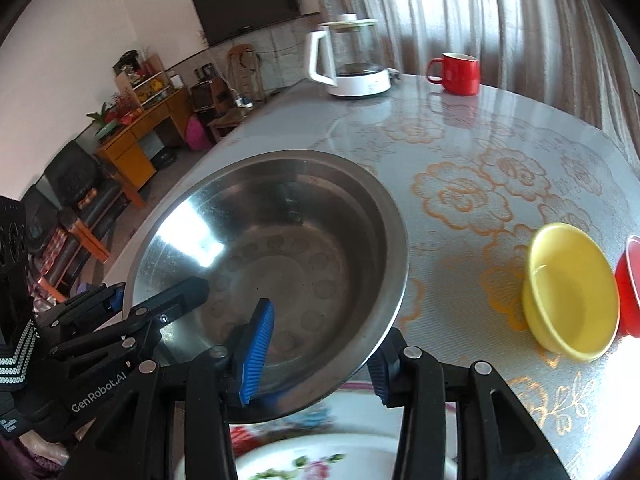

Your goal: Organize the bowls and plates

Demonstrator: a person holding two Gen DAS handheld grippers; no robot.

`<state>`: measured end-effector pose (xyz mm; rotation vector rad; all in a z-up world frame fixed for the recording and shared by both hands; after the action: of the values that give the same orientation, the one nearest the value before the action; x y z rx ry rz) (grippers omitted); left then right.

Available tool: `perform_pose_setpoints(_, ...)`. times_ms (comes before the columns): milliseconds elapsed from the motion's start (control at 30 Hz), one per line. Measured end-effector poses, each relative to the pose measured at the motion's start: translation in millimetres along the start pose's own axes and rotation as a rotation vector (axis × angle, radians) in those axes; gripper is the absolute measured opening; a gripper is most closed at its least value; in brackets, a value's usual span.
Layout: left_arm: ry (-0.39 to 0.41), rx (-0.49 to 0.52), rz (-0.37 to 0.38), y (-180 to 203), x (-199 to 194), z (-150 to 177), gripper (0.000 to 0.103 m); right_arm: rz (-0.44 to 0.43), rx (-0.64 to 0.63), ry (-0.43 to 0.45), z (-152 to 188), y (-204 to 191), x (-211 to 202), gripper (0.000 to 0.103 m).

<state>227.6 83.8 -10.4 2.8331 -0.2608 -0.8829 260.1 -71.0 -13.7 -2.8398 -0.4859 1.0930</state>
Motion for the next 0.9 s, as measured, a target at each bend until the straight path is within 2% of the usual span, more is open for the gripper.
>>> perform_pose_setpoints(267, -0.007, -0.085, -0.074, -47.0, -54.3, 38.4, 0.039, -0.099, -0.072, -0.030, 16.1, -57.3, -0.4, 0.043)
perform_pose_setpoints(433, -0.009, -0.130, -0.106, -63.8, -79.5, 57.0, 0.041, -0.141, -0.113, -0.057, 34.2, -87.9, -4.4, 0.043)
perform_pose_setpoints(667, -0.009, -0.166, -0.120, -76.1, -103.7, 78.1, 0.043, -0.169, -0.148, -0.088, 58.0, -110.8, -10.9, 0.043)
perform_pose_setpoints(900, 0.001, -0.156, -0.127, -73.9, -105.0, 81.6, 0.044, -0.156, -0.161, -0.092, 72.1, -123.6, -16.4, 0.045)
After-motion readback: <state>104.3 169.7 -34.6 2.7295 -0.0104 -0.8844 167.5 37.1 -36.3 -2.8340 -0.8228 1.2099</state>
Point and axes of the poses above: each gripper's, at about its wrist camera, not at the fingertips, and x roughly the way its jaws point, y to its right, z to its underside, the point moved 2 cm from there along x, roughly the way its jaws point, and after that the axes turned 11 degrees about y, right-handed, at the moved point
